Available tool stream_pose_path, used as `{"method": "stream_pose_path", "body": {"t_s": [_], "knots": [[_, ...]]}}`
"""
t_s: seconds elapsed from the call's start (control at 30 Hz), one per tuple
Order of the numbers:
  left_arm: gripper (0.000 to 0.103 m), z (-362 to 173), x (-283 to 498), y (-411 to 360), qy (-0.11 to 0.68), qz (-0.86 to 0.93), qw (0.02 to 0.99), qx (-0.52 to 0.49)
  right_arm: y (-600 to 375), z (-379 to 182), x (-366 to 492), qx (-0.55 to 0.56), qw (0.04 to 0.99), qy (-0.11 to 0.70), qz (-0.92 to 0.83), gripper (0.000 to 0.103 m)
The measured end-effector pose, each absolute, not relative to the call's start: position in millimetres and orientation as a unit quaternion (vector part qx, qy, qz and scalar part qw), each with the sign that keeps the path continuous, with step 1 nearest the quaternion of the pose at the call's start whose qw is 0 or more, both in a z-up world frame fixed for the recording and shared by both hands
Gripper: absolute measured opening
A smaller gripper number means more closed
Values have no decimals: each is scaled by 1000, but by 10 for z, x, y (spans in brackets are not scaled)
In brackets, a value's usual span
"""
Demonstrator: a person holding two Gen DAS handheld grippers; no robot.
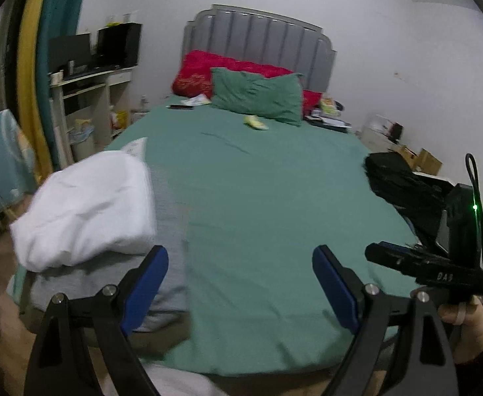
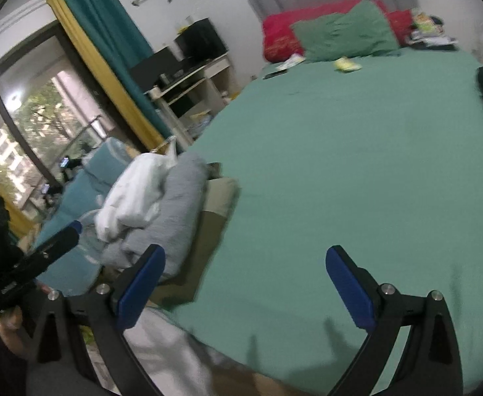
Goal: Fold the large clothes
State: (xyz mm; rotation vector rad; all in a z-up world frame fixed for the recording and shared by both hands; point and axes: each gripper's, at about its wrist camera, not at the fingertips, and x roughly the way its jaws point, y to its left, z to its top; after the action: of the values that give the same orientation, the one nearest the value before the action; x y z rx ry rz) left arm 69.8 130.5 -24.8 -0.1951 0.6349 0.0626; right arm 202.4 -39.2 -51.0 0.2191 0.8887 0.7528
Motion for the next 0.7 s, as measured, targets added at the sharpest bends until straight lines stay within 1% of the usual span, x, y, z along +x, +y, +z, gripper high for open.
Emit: {"method": "stream_pose_path", "body": {"t_s": [0.2,0.37,0.57,0.7], "knots": [[89,-286,791,761,320,1,942,-101,-1099,-489,1866,119,850,408,311,98],[89,-163,807,355,313,-21,946,-78,-1640,-330,1733,119,875,384,268,98],[89,163,671,-23,270,-13,962,-46,-2170,-9,1553,105,908,342,219,98],[97,386,533,-178,230,-14,973,-29,-2348,249,1416,88,925,312,199,99]]}}
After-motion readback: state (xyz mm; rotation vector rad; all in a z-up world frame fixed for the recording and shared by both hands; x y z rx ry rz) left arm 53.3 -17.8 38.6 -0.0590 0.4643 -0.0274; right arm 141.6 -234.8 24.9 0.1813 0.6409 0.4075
